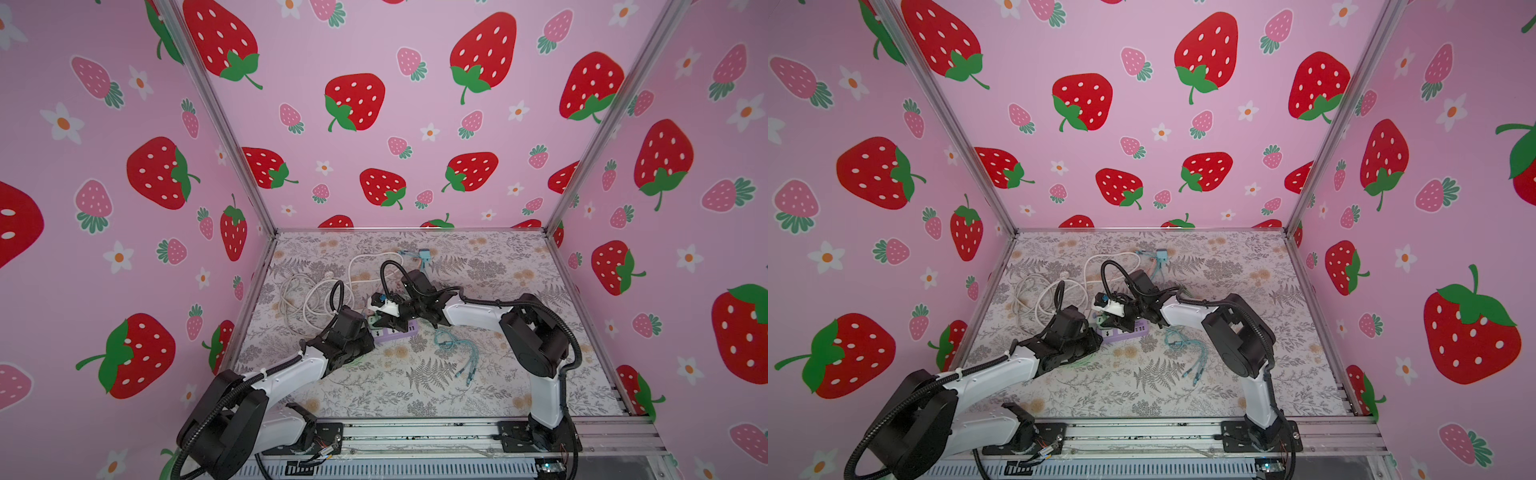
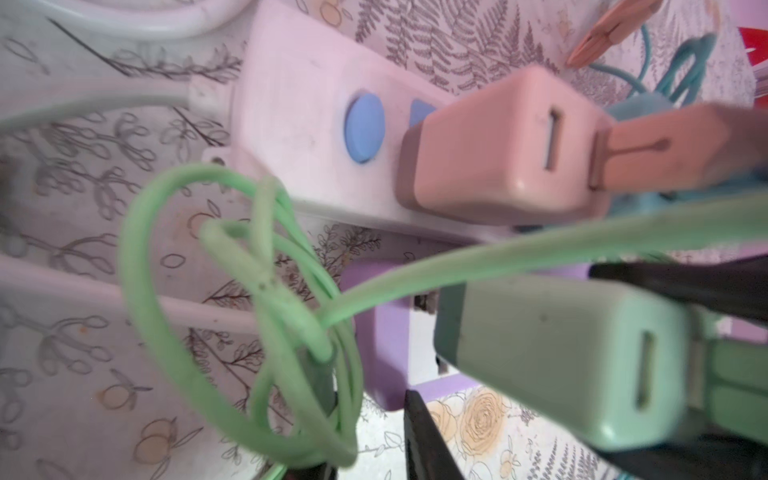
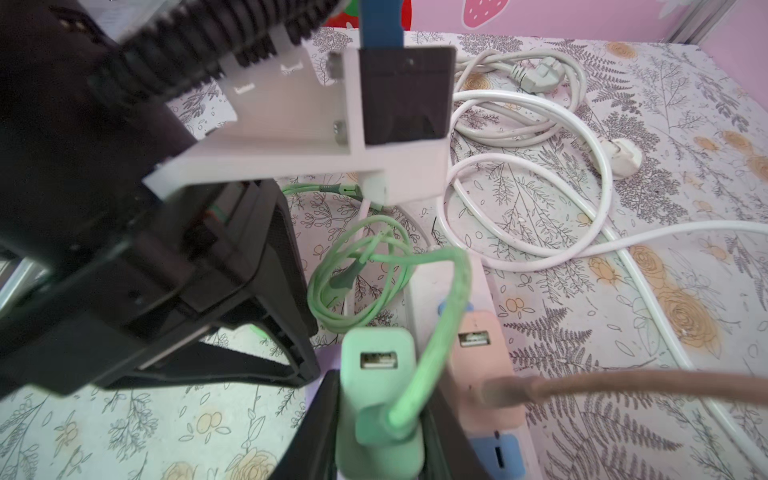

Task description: Insert the plug

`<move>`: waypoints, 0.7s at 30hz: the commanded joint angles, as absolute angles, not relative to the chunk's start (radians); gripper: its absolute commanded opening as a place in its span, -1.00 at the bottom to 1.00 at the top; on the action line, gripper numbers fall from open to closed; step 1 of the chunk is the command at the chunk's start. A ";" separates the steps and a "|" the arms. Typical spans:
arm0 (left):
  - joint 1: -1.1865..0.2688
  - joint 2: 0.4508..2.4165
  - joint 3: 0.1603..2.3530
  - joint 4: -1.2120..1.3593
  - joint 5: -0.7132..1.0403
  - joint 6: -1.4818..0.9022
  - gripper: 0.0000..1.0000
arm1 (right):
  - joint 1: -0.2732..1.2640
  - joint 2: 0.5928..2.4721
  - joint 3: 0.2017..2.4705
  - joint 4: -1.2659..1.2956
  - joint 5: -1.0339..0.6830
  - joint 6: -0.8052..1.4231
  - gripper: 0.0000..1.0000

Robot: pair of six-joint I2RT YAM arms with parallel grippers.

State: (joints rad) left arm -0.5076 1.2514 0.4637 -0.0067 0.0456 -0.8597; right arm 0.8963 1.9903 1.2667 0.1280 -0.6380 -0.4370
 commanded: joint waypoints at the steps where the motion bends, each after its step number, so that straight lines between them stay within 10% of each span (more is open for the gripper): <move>1: -0.493 1.272 0.475 0.059 0.020 -0.850 -0.42 | 0.892 1.993 1.258 0.156 -0.676 -0.439 -1.00; 21: -0.444 1.335 0.405 0.162 0.094 -0.888 -0.56 | 0.893 2.026 1.214 0.226 -0.731 -0.469 -1.00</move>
State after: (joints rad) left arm -0.4461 1.3296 0.4412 0.1825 0.0822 -0.8703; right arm 0.8867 1.9987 1.2381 0.2016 -0.6701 -0.4480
